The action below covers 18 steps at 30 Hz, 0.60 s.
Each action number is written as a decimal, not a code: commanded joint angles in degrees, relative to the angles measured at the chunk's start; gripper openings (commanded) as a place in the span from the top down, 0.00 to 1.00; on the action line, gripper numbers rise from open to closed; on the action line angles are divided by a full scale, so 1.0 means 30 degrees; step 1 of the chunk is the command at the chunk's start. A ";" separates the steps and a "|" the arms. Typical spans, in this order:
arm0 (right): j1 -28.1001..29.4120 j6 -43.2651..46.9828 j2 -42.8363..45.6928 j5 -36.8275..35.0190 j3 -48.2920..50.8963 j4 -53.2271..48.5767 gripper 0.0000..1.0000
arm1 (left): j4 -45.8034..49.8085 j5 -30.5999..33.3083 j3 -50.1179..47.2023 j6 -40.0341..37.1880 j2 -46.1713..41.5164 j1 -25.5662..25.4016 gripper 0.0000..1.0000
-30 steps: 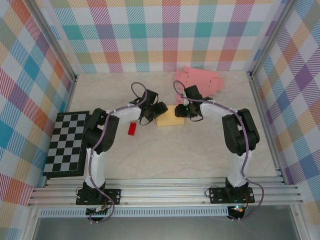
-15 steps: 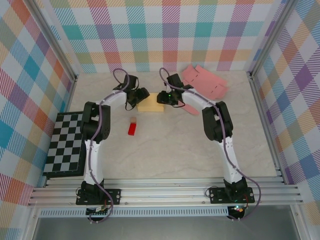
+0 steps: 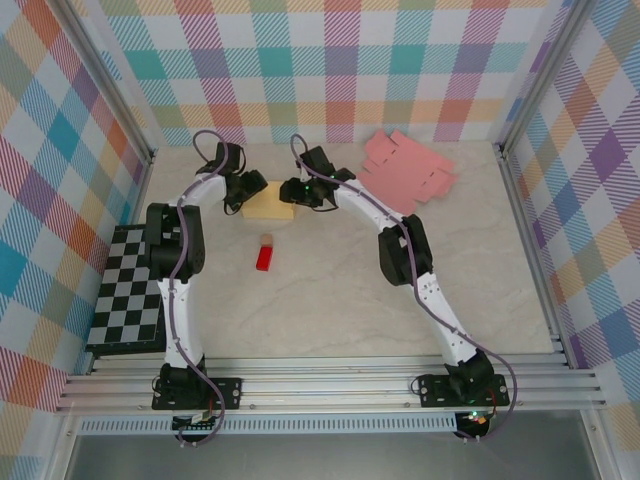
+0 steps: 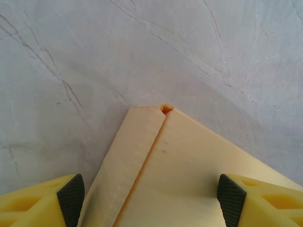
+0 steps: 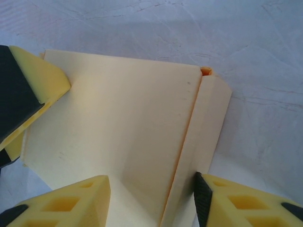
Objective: Fold the paper box
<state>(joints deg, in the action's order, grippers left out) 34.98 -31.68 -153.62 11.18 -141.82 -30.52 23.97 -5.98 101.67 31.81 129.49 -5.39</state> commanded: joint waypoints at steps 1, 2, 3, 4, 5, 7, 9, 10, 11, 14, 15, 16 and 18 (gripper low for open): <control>0.0180 0.0654 0.0537 0.0195 -0.0851 -0.1346 0.46 | 0.2797 0.1376 0.0569 -0.0623 -0.0165 0.0340 0.22; 0.0048 0.1070 0.0887 0.0045 -0.0840 -0.1766 0.46 | 0.3112 0.1683 0.0931 -0.0737 -0.0311 0.0466 0.21; -0.0068 0.1496 0.1217 -0.0145 -0.0800 -0.2167 0.45 | 0.3312 0.1898 0.1169 -0.0815 -0.0451 0.0575 0.20; -0.0229 0.1962 0.1684 -0.0441 -0.0638 -0.2639 0.44 | 0.3414 0.1991 0.1399 -0.0875 -0.0632 0.0730 0.18; -0.0404 0.2489 0.2214 -0.0668 -0.0311 -0.2949 0.43 | 0.3590 0.2088 0.1643 -0.0892 -0.0754 0.0898 0.17; -0.0762 0.3541 0.3440 -0.1276 0.0833 -0.3242 0.41 | 0.4183 0.2261 0.2095 -0.0849 -0.0971 0.1153 0.15; -0.1249 0.4553 0.4782 -0.2130 0.2326 -0.3255 0.40 | 0.4516 0.2570 0.2100 -0.0872 -0.1469 0.1321 0.15; -0.1577 0.5066 0.5476 -0.2718 0.3231 -0.3246 0.40 | 0.4594 0.2774 0.1857 -0.0944 -0.1917 0.1350 0.15; -0.1938 0.5476 0.6097 -0.3278 0.4074 -0.3218 0.40 | 0.4583 0.2936 0.1507 -0.0994 -0.2441 0.1342 0.15; -0.3281 0.6256 0.7100 -0.4309 0.5849 -0.3315 0.40 | 0.4130 0.2793 0.0025 -0.0802 -0.4331 0.1303 0.15; -0.3752 0.6443 0.7200 -0.4713 0.6319 -0.3413 0.40 | 0.3857 0.2606 -0.0587 -0.0673 -0.5021 0.1237 0.15; -0.4132 0.6515 0.7203 -0.5064 0.6619 -0.3536 0.40 | 0.3611 0.2378 -0.1093 -0.0539 -0.5620 0.1146 0.15; -0.4997 0.6518 0.6999 -0.5581 0.7048 -0.3736 0.41 | 0.3073 0.1925 -0.2247 -0.0387 -0.6775 0.0679 0.15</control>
<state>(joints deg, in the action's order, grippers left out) 23.14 -15.25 -131.57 -0.56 -123.52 -38.87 34.30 0.99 98.08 30.20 115.74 -1.93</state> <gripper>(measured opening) 0.596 0.848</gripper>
